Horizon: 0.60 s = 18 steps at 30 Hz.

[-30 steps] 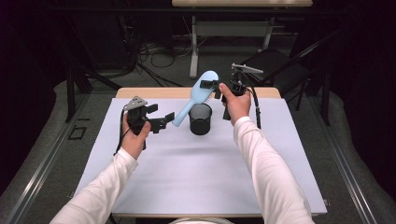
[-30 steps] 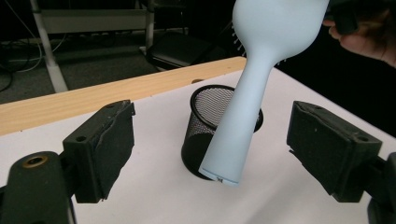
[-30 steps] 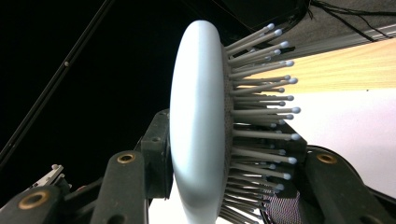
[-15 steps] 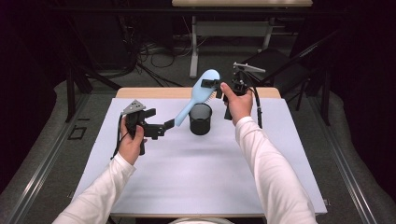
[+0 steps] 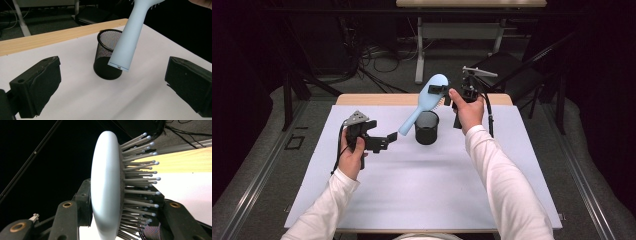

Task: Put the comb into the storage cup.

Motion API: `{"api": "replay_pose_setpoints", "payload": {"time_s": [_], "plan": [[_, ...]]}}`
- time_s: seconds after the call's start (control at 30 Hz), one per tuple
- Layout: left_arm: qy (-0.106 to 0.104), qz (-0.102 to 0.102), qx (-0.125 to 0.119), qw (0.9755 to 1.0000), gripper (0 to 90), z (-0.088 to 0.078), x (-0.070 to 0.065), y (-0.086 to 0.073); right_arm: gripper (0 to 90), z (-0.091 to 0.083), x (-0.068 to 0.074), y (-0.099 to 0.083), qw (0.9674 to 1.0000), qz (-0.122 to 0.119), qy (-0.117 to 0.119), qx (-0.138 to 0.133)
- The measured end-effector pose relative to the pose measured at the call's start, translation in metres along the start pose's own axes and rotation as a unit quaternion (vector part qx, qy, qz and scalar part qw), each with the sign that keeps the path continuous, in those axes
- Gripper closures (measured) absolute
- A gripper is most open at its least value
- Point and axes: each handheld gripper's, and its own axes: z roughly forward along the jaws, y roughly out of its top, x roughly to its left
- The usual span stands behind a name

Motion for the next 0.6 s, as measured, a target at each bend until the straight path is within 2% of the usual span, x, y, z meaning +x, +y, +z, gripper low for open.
{"api": "replay_pose_setpoints", "payload": {"time_s": [0.17, 0.33, 0.6], "plan": [[0.002, -0.015, -0.013, 0.9998, 0.6, -0.001, 0.002, -0.003, 51.1, -0.001, 0.001, 0.000, 1.0000, -0.005, -0.003, 0.000], [0.007, -0.008, -0.007, 0.9999, 0.6, -0.004, 0.003, -0.005, 51.0, -0.001, 0.002, -0.001, 1.0000, -0.009, -0.001, 0.004], [0.015, -0.013, -0.008, 0.9998, 0.6, -0.010, 0.011, -0.007, 51.0, -0.001, 0.003, -0.001, 0.9999, -0.011, -0.002, 0.002]]}}
